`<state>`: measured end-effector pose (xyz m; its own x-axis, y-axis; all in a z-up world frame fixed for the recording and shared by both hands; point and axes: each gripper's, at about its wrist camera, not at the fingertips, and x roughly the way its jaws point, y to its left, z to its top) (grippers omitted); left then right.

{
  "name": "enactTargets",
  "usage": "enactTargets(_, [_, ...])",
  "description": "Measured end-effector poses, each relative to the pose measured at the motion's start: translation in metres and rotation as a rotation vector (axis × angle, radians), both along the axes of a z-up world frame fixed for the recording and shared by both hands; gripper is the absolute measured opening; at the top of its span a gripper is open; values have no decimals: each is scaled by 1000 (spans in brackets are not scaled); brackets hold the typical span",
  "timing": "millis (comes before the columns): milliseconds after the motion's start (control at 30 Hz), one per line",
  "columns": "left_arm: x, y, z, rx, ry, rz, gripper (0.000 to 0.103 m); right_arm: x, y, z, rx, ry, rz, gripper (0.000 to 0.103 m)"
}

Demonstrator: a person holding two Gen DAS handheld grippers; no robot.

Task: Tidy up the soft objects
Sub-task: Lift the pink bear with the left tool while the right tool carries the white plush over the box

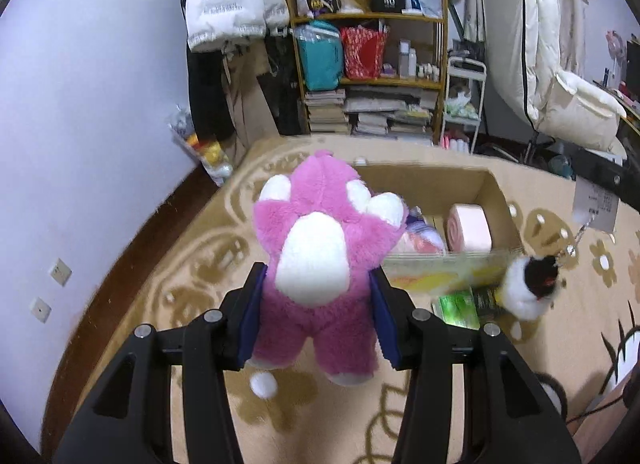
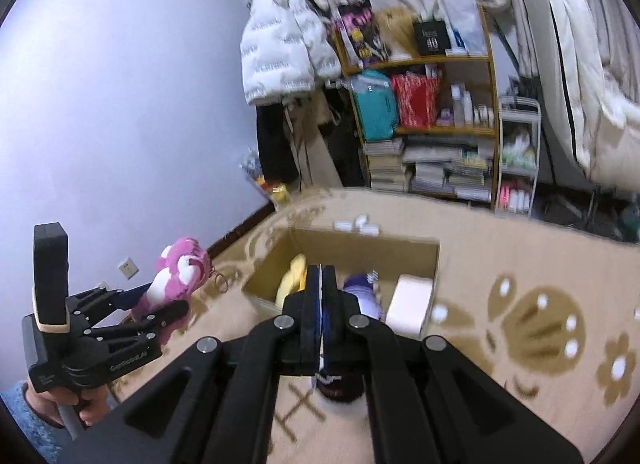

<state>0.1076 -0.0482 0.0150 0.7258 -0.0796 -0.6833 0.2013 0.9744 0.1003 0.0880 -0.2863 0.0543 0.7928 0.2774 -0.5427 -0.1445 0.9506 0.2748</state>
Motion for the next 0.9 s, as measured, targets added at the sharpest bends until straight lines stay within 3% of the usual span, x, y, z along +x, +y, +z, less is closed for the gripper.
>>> enactTargets(200, [35,0,23,1,-45,37,48,36,5,27,-38,-51,27,1])
enactTargets(400, [70,-9,17,22,-59,25,48,68,10,31,-73,-50,36,1])
enactTargets(600, [91,-29,-7,40,-73,-60,47,99,15,1,-104,16,37,2])
enactTargets(900, [112,-50,-53,-6,39,-108,47,122,17,-58,-113,175,40,2])
